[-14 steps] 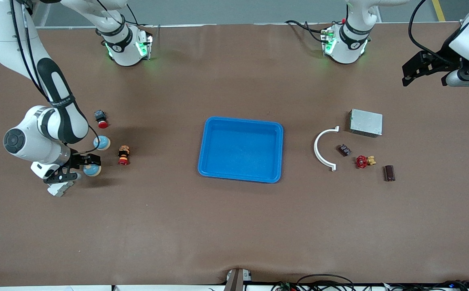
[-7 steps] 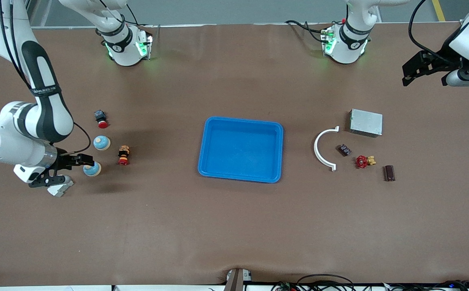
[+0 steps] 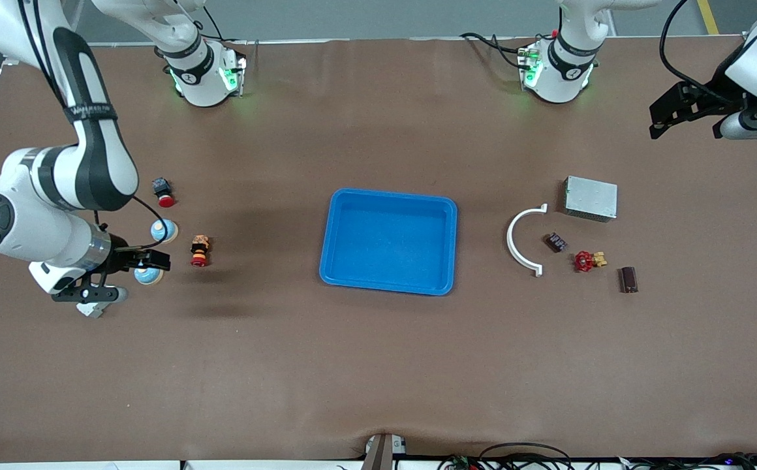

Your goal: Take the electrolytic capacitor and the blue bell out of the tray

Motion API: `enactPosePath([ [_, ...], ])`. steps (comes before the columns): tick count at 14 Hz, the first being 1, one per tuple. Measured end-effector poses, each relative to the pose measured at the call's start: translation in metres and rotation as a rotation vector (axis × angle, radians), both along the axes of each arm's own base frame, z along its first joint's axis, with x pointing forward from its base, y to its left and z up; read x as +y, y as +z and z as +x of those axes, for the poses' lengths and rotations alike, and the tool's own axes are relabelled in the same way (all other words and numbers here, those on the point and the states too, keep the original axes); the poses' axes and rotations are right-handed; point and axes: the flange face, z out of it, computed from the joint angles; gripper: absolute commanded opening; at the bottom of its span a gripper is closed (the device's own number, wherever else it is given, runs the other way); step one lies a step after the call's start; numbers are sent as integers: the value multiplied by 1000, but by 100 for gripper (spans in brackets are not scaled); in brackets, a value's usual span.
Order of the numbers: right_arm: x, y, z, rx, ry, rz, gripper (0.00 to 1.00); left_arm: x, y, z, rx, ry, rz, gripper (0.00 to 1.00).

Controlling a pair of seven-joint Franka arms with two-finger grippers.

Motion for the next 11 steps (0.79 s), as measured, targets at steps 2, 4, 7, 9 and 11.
enactPosePath([
  [2, 6, 48, 4, 24, 8, -14, 100, 0, 3, -1, -5, 0, -1, 100],
  [4, 0, 83, 4, 43, 9, -29, 100, 0, 4, -2, -8, 0, -1, 100],
  [7, -13, 119, 4, 50, -8, -41, 100, 0, 4, -2, -9, 0, -1, 100],
  [9, -26, 141, 3, 35, -25, -41, 100, 0, 4, -2, -9, 0, -1, 100],
  [11, -37, 162, -1, 6, -38, -38, 100, 0, 5, -2, -9, 0, -1, 100],
])
